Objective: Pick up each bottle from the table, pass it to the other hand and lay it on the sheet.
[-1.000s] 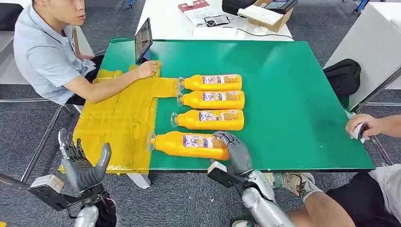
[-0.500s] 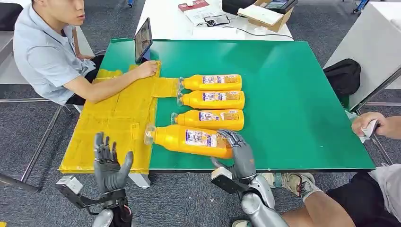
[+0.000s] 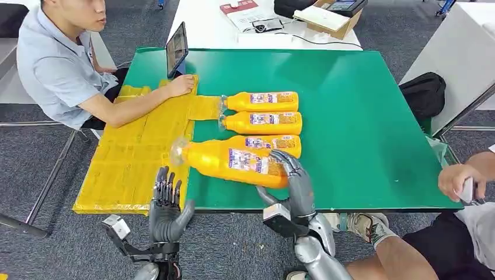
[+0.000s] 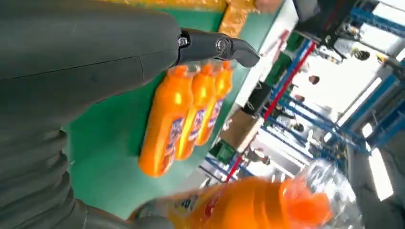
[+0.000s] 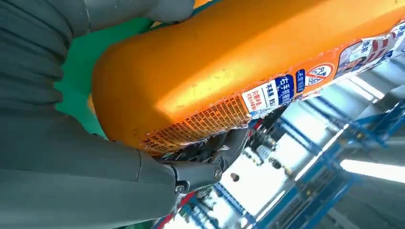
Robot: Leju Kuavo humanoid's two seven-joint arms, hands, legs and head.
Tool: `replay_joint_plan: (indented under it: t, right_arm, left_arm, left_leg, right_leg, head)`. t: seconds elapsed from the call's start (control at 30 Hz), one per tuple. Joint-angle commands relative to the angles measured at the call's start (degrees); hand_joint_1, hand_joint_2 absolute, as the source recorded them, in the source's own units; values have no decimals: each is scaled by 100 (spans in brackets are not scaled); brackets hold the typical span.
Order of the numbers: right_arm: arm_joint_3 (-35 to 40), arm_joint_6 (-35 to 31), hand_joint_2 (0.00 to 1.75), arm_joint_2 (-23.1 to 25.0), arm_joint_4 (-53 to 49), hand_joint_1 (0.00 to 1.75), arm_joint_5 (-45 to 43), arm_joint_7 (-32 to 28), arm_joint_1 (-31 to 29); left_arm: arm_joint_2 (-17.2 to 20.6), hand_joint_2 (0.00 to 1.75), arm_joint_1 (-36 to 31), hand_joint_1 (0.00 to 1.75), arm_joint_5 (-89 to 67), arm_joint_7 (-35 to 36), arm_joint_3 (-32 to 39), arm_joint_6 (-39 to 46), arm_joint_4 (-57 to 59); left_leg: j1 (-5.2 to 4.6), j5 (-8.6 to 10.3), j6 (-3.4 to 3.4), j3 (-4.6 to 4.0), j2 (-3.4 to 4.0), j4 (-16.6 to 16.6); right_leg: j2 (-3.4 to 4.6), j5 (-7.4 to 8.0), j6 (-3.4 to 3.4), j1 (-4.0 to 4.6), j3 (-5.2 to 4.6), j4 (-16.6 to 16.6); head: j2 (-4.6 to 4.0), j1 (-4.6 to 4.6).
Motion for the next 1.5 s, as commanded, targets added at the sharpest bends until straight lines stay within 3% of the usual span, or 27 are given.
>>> replay_joint_plan:
  t: [0.03,0.27,0.57,0.87,1.2,1.23,1.27,1.3,1.37,1.4,1.5]
  right_arm:
    - [820,170,175,155,656,175,-219,2,-469]
    - [1634,201,175,200,845,175,-466,2,-606]
    - [1977,368,175,311,1139,175,-575,2,-818]
    - [1959,561,175,392,1534,175,-824,2,-1010]
    - [1967,792,175,380,1589,175,-867,2,-1053]
    - [1959,863,175,389,1610,155,-889,2,-1054]
    - [1926,956,175,420,1672,65,-923,2,-1061]
    - [1821,1228,175,487,1809,0,-1004,2,-1072]
    - [1745,1454,175,508,1701,0,-1009,2,-1010]
    - [1777,1437,0,471,1624,0,-955,2,-981]
    - [1774,1420,0,405,1413,0,-958,2,-898]
  left_arm:
    - [245,175,-296,0,-224,-44,-389,-115,62]
    - [92,175,-589,0,-462,-44,-128,163,87]
    - [98,175,-859,0,-177,-44,-206,-203,234]
    - [175,175,-701,0,126,-44,-256,-1008,-106]
    - [216,175,-824,0,225,-44,-339,-1224,122]
    - [226,175,-837,82,295,-44,-355,-1336,141]
    - [238,175,-841,175,360,-35,-342,-1406,161]
    - [233,175,-834,175,454,-13,-305,-1484,156]
    - [233,175,-839,175,626,101,-231,-1614,165]
    - [223,175,-858,175,724,167,-182,-1663,195]
    - [204,175,-910,175,804,208,-70,-1632,254]
  left_leg:
    - [9,-12,-11,23,18,1]
    - [8,-8,-9,16,9,0]
    - [7,-7,-10,22,3,-3]
    - [6,-7,-8,20,6,-3]
    - [4,-2,-8,14,-1,-4]
    - [8,-10,-11,27,2,-1]
    - [5,-5,-8,20,3,-4]
    - [8,-12,-14,35,5,-4]
    - [11,-15,-15,41,4,-3]
    - [11,-16,-16,42,5,-1]
    - [10,-14,-15,37,2,-2]
  right_leg:
    - [19,-6,-15,9,18,-1]
    - [10,-4,-13,8,14,-2]
    - [4,-7,-14,7,21,-3]
    - [7,-6,-11,5,18,-2]
    - [0,-5,-10,4,14,-2]
    - [4,-11,-16,7,25,0]
    - [4,-6,-12,4,18,-3]
    - [7,-12,-18,8,33,-3]
    - [5,-15,-20,11,40,-3]
    - [7,-16,-21,10,39,-1]
    - [3,-15,-19,9,34,0]
  head:
    - [0,0]
    - [2,2]
    - [2,0]
    - [2,0]
    - [2,2]
    - [2,2]
    - [2,0]
    - [2,2]
    - [2,0]
    - [2,2]
    - [2,0]
